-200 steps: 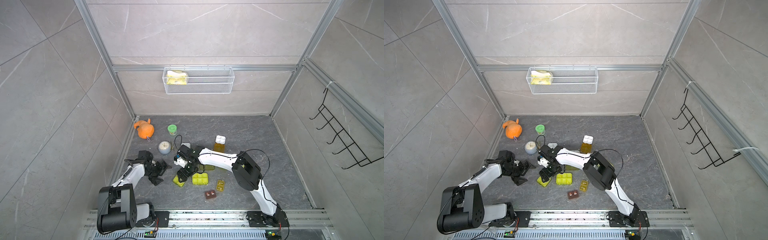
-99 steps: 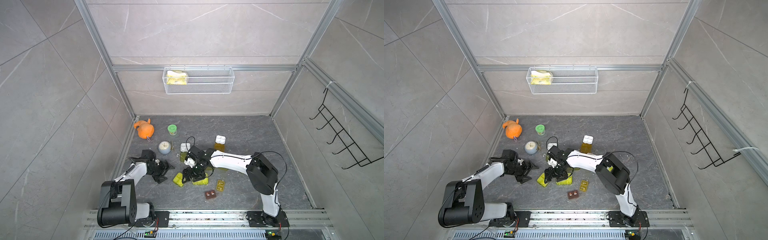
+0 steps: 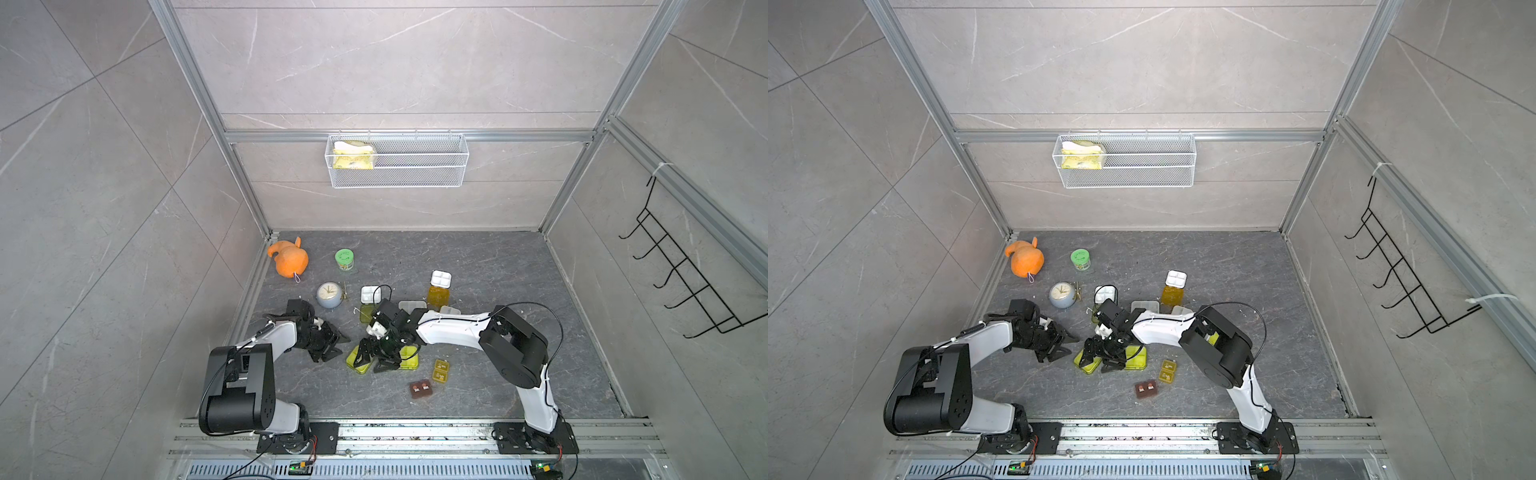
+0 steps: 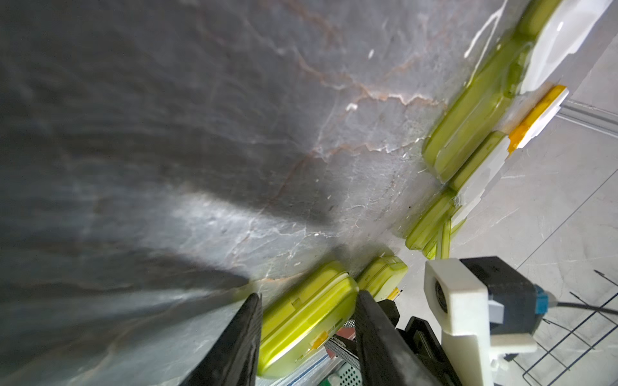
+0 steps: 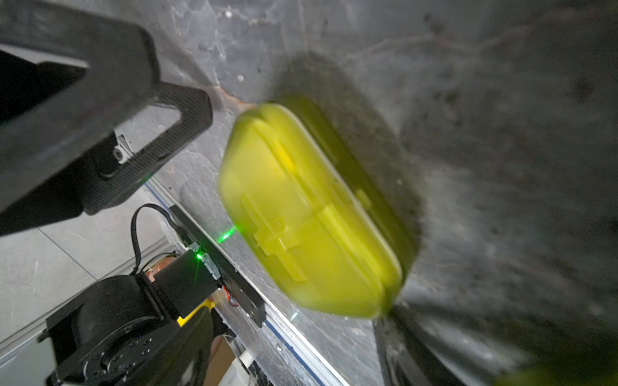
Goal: Close pillboxes
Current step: Close the lid on the pillbox.
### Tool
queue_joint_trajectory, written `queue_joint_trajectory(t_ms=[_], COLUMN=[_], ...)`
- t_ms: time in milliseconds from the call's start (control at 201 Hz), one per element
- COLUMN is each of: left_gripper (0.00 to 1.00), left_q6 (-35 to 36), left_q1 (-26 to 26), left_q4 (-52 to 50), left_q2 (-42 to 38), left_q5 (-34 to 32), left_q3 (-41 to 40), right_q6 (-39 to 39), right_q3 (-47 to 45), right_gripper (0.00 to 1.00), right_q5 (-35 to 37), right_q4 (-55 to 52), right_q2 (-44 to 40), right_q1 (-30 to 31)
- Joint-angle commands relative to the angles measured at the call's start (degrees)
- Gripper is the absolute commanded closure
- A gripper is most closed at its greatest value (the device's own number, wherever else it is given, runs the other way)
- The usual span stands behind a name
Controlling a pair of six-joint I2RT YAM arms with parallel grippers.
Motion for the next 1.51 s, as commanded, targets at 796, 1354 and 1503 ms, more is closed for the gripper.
queue_joint_trajectory(t_ms=[796, 1354, 1503], left_gripper=[0.68, 0.66, 0.63], left_q6=[-8.8, -6.1, -4.5], left_q1=[-6.5, -6.4, -5.3], left_q4=[6.7, 2.6, -1.5], left_q2=[-6.0, -5.5, -7.9], left_q5=[-0.4, -2.2, -4.1], left_q3=[-10.0, -7.8, -5.8], right_q6=[1.6, -0.7, -1.1], right_q3=[-9.6, -8.0, -7.7], right_gripper=[0.36, 0.6, 0.71], right_q5=[4.6, 6.6, 6.5], right_q4=[28.7, 22.1, 21.3], right_q2=[0.4, 0.1, 0.2], right_q1=[-2.9, -3.2, -3.4])
